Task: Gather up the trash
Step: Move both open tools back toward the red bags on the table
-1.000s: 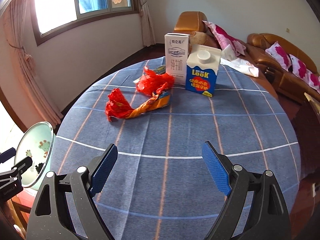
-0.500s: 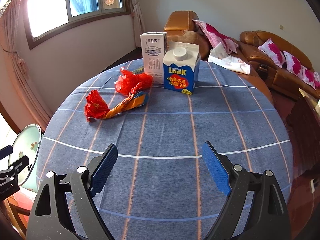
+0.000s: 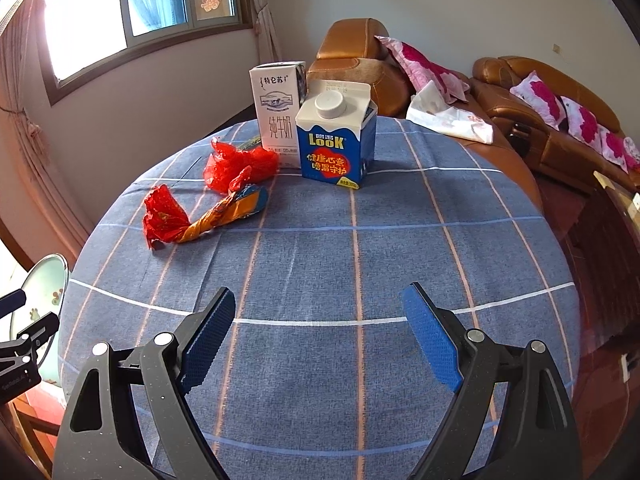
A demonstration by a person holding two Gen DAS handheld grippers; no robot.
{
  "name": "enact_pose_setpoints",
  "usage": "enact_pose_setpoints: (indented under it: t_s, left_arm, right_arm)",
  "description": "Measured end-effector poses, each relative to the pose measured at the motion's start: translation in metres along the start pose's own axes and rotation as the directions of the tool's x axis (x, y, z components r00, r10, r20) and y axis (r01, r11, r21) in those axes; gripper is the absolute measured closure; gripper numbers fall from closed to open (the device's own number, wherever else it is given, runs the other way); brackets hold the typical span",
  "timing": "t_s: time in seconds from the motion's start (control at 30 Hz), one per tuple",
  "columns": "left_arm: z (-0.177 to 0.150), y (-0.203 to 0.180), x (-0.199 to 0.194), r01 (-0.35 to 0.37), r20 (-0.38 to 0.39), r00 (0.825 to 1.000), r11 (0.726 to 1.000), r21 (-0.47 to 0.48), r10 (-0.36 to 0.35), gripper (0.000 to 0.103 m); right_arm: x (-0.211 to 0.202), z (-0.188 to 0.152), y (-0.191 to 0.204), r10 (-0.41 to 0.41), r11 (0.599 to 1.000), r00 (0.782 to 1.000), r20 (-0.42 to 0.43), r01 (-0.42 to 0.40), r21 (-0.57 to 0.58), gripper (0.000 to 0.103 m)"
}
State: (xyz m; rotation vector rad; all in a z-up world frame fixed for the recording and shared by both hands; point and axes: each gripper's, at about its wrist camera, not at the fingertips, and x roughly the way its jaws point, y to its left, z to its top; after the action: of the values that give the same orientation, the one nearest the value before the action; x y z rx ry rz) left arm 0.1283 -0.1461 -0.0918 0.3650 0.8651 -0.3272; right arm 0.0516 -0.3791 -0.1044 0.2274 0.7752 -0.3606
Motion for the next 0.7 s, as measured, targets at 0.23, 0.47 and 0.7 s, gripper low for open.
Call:
enact_pose_setpoints:
  t_s: [0.23,0.47,0.7]
  left_arm:
    - [0.012,-0.012,0.009,0.005,-0.004,1.000,1.000,0.020,-0.005,0.029]
    - [0.025,-0.018,0.019,0.010,-0.002,1.000,1.000,0.029,-0.010,0.029]
    - [0.051,-0.030,0.031,0.018,0.018,1.000,0.999,0.048,-0.019,0.029]
  right_arm:
    - [0.008,0.005,-0.008,-0.002,1.000,1.000,-0.011,0.002,0.008,0.018]
    - [0.018,0.010,-0.010,-0.007,1.000,1.000,-0.016,0.007,0.000,0.018]
    - [0.029,0.018,-0.012,-0.009,1.000,1.000,-0.022,0.009,-0.003,0.018]
